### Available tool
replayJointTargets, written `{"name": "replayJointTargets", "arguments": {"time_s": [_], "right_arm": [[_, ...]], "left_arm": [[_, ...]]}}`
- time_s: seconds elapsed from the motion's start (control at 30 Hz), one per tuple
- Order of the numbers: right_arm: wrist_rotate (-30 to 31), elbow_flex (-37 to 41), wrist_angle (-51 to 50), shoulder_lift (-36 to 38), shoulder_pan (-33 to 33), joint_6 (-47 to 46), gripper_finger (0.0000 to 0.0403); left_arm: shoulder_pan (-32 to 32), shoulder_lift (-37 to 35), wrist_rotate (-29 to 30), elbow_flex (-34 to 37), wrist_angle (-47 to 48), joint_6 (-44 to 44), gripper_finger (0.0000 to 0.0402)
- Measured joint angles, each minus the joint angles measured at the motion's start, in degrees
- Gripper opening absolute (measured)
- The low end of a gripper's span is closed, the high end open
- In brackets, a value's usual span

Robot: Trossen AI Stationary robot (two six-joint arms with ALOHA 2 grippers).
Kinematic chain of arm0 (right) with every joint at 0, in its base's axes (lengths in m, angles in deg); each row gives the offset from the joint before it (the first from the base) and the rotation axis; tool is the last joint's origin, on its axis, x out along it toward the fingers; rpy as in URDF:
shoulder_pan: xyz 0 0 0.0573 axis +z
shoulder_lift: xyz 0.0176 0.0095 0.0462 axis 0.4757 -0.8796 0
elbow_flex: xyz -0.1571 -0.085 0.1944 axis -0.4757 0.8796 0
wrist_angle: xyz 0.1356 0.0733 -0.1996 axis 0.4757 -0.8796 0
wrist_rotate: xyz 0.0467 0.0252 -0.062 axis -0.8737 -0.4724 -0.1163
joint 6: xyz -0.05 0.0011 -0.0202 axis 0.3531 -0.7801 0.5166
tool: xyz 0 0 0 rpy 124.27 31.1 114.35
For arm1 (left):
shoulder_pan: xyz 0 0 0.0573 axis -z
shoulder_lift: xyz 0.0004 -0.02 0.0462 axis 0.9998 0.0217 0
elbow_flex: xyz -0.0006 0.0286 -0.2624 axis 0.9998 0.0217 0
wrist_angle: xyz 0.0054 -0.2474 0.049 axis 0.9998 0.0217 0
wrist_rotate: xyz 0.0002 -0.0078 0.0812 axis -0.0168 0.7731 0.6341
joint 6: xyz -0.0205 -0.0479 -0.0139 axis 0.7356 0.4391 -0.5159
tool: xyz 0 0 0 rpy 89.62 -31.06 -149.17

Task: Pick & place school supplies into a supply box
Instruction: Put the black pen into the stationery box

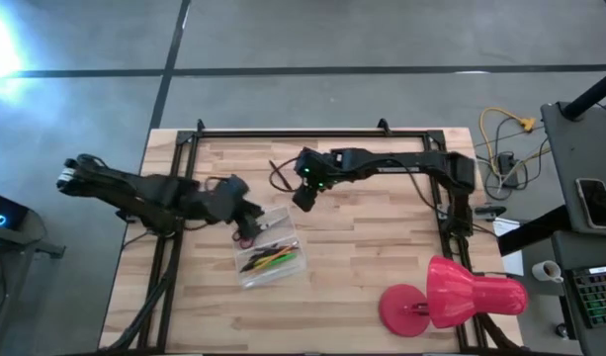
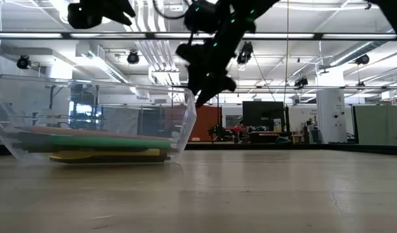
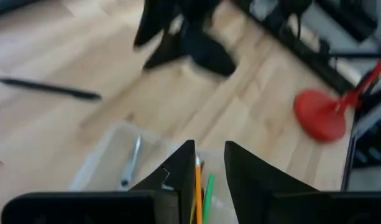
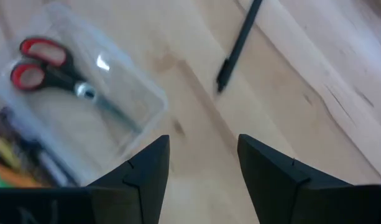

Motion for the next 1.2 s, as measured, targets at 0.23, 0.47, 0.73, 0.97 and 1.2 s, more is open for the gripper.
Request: {"name": "replayJointTargets", "arguments": {"time_s": [0.23, 0.47, 0.73, 0.97, 1.2], "right_arm": [[0.0, -13.3, -0.1, -13.7, -2.3, 0.0, 0.0182], [10.3, -30.4, -11.7, -26.4, -3.2, 0.3, 0.0167], [7.3, -42.0, -16.3, -34.7, -4.1, 1.0, 0.0136], [8.0, -43.1, -18.2, -36.6, -5.6, 0.4, 0.0098], [6.6, -43.2, -20.0, -36.7, -5.5, 1.1, 0.0058]], "left_arm": [[0.1, -3.8, 3.3, 0.0, -0.3, 0.9, 0.0071], [0.1, -2.3, 3.2, 0.0, -0.2, 2.2, 0.0071], [0.1, -1.0, 3.1, 0.1, -0.2, 2.6, 0.0071], [0.1, -0.9, 3.1, 0.1, -0.2, 2.6, 0.0071], [0.1, -0.9, 3.1, 0.1, -0.2, 2.5, 0.0071]]}}
